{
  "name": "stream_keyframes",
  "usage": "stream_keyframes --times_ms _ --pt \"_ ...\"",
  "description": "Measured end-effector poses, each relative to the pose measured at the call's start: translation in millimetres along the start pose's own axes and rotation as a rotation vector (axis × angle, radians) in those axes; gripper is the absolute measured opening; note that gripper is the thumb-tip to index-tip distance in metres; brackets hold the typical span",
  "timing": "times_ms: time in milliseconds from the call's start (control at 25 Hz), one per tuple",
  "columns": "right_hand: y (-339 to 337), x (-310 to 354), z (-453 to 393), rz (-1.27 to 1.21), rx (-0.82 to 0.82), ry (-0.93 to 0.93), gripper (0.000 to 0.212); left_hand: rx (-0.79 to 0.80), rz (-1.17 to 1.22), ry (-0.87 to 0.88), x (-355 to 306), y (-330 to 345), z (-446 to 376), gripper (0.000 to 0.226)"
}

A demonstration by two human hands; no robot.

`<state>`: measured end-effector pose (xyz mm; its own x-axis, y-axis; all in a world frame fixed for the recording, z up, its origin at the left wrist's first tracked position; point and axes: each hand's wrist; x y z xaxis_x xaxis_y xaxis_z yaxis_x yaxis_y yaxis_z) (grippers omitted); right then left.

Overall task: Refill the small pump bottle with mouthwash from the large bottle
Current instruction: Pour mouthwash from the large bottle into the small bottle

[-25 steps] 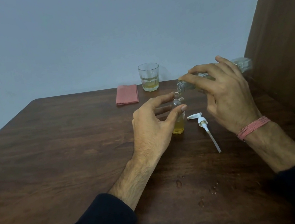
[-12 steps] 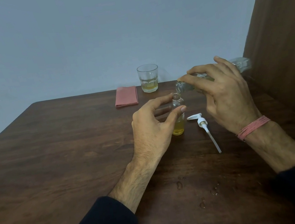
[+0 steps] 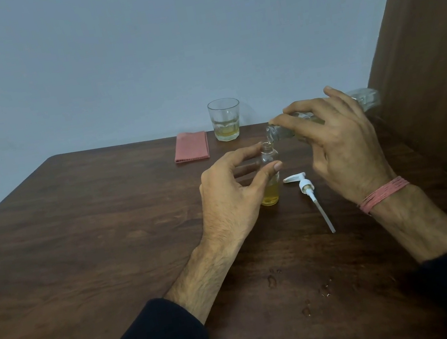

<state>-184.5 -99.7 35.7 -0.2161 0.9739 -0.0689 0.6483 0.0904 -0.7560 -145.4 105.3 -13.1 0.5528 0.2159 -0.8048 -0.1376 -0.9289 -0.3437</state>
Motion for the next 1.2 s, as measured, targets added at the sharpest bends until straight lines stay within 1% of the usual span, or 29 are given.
stream_keyframes --times_ms 880,1200 --pt "1.1 -1.3 0.3 -0.002 -0.022 -0.016 0.078 0.003 -0.011 -0.007 -2.1 -0.1 0.2 0.05" --pt "2.2 -1.9 0.0 0.005 -0.018 -0.018 0.074 -0.002 -0.016 -0.009 -1.6 0.1 -0.1 0.051"
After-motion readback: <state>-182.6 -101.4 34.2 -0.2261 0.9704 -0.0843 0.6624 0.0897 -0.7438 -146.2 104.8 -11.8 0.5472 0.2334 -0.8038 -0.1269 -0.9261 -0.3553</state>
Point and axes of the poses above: each hand's wrist, its own z-axis away from the middle knuckle, its own y-axis out of the palm, x = y × z, and after that the axes turned 11 degrees about x, right-handed
